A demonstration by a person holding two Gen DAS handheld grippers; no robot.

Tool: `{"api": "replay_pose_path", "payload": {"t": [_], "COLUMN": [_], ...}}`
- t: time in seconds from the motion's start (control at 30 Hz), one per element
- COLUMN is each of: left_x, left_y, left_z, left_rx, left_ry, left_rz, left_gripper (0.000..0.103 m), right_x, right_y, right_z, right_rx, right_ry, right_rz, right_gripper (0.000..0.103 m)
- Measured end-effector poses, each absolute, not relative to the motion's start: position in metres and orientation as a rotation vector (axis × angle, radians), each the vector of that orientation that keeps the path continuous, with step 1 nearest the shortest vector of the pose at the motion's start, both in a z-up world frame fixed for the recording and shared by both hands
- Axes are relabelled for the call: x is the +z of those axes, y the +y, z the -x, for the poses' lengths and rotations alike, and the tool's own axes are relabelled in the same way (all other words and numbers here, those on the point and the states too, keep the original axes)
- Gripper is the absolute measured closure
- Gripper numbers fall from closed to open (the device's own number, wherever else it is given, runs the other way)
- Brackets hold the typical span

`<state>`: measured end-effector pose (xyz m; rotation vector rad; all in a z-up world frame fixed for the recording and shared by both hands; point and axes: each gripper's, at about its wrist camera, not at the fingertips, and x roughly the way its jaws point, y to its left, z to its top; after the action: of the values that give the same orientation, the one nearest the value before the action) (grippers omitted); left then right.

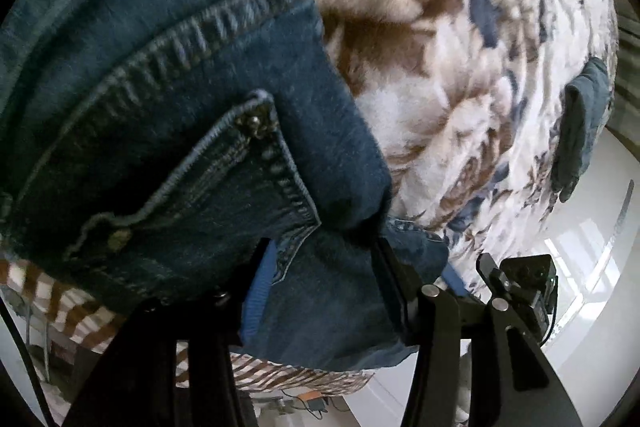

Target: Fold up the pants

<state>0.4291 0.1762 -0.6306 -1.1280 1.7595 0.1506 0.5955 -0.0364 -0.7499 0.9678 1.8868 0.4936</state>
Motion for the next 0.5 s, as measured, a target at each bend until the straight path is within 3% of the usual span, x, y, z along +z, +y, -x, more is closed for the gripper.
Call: {"api": "replay_pose_path", "payload": {"t": [0.1, 0.17, 0.37, 0.4, 0.43, 0.5], "left_x": [-0.624, -0.625, -0.633, -0.633, -0.632, -0.629], "left_y": [0.172, 0.166, 0.152, 0.152, 0.154, 0.157], "left_z": [-0.435, -0.44, -0.443, -0.443, -0.441, -0.439], "left_rx": [0.141, 0.135, 0.123, 0.129, 0.135, 0.151], "left_ry": [1.748, 1.752, 1.764, 1.762, 1.756, 1.743], "left_rz": [1.082, 1.068, 1.131, 1.144, 1.172, 1.218], "left_gripper": [0.056, 0.056, 0.056, 0.056, 0.056, 0.055], "right_x": [-0.754, -0.761, -0.793, -0.796, -0.793, -0.774], "right_y": [-0.014, 0.006, 0.031, 0.03, 0.029, 0.026], "right_z": [-0.598, -0.596, -0.595, -0.595, -0.594, -0.589], "right_rx": [0.514, 0.56, 0.569, 0.551, 0.538, 0.566], "right_ry": [1.922, 1.981, 2.074, 2.076, 2.066, 1.998], "right_rz": [-0.829, -0.767, -0.793, -0.802, -0.782, -0.718], "right_gripper": [0.041, 0.051, 0.044, 0.046, 0.063, 0.077]}}
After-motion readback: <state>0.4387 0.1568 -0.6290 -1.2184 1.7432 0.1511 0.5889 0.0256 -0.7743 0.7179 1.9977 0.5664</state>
